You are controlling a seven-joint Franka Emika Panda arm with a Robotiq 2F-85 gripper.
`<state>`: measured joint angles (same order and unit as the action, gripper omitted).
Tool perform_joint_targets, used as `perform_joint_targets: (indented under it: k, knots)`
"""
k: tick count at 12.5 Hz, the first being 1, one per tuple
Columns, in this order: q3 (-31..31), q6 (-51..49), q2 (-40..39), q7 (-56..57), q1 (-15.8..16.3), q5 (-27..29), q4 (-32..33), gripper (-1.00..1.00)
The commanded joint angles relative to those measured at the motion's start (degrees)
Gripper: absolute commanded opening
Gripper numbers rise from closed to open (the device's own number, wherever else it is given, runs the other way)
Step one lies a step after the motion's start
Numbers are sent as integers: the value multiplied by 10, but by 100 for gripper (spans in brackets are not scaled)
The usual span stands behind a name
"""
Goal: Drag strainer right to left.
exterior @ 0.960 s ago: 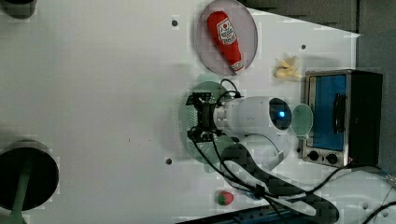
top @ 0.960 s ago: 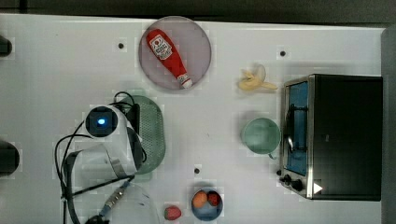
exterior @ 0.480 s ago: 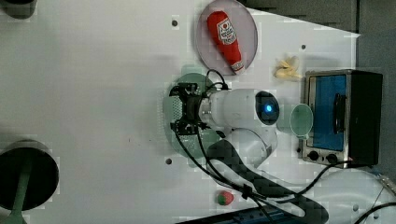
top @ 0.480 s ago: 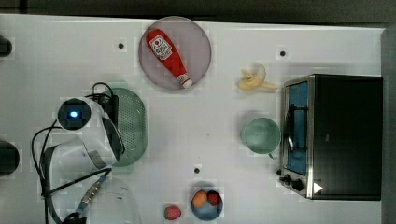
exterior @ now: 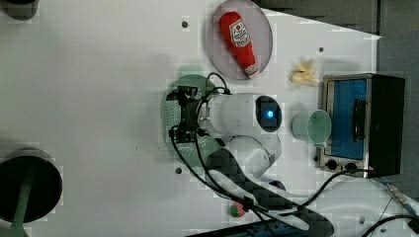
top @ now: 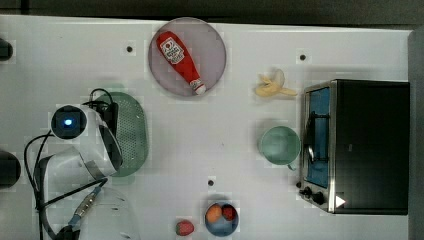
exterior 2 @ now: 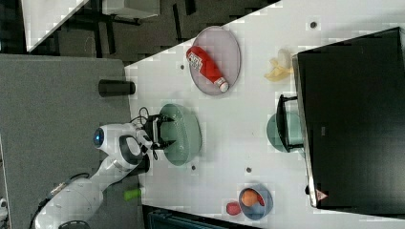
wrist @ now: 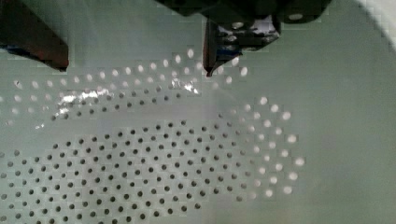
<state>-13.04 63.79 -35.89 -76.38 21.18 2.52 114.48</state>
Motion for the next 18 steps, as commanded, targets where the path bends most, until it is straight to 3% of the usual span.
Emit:
perform_joint_targets:
  k: [1, 10, 13, 18]
  knots:
    - [-18, 1, -19, -67, 23, -3, -31, 100]
    - [-21, -13, -33, -67, 54, -4, -72, 100]
    - [-21, -116, 36, -8, 48, -4, -72, 100]
    - [13, -336, 209, 226, 18, -4, -70, 100]
